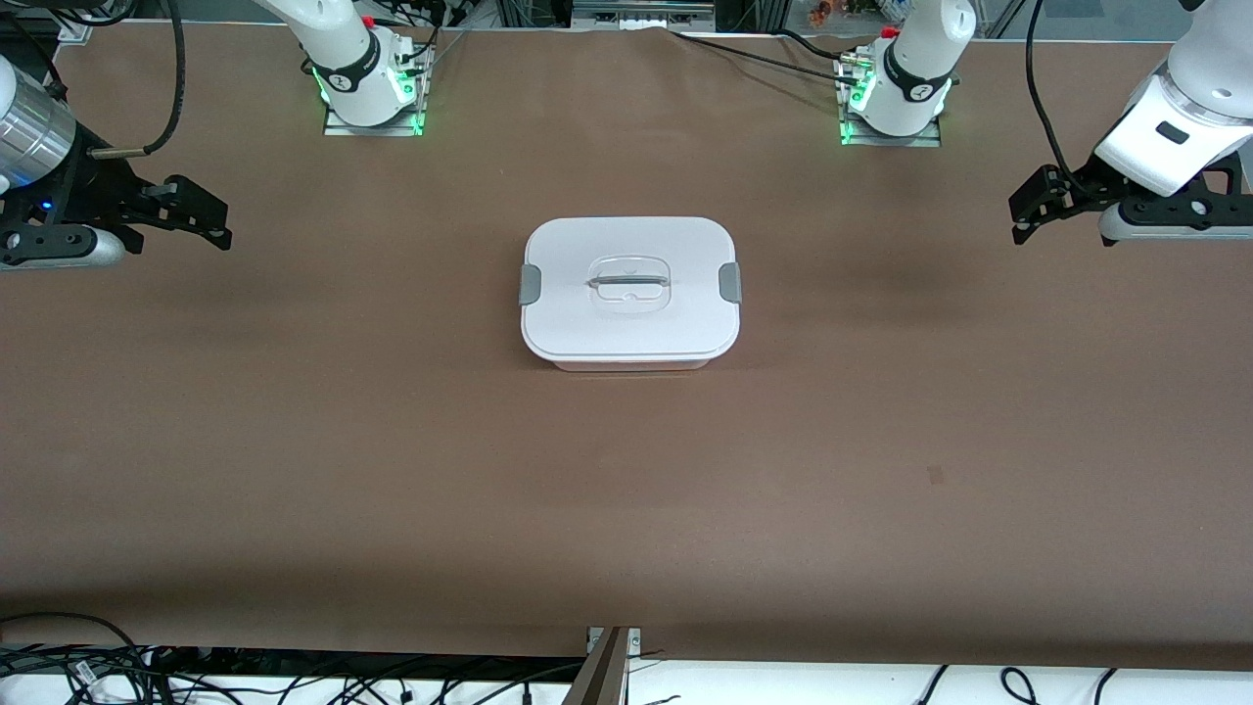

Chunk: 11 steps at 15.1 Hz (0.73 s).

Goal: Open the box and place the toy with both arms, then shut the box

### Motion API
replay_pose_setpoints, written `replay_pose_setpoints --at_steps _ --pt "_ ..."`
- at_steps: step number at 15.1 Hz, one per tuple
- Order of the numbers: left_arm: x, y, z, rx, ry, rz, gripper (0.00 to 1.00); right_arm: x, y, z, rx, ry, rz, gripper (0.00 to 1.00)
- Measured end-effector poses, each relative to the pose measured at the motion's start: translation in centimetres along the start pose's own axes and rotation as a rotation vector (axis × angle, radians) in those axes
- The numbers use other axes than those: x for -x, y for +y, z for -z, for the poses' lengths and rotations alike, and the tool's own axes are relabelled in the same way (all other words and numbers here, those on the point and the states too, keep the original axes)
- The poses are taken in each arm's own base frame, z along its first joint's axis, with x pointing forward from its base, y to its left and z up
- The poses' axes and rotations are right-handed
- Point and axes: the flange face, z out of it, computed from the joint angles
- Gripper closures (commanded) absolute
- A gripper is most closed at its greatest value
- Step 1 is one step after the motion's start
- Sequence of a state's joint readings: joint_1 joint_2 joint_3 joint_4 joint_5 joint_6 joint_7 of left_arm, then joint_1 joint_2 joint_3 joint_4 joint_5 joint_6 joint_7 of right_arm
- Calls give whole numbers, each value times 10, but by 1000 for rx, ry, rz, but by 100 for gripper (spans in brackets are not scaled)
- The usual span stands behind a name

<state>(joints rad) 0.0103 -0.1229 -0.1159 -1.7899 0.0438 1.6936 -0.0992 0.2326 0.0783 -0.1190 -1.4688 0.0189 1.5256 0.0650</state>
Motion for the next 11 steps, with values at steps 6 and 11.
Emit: replay_pose_setpoints --at_steps 6,11 --pt "-19 18 -1 5 -56 -3 0 0 0 0 0 1 1 0" --pt "-32 3 -12 9 -84 62 0 0 0 0 0 2 1 0"
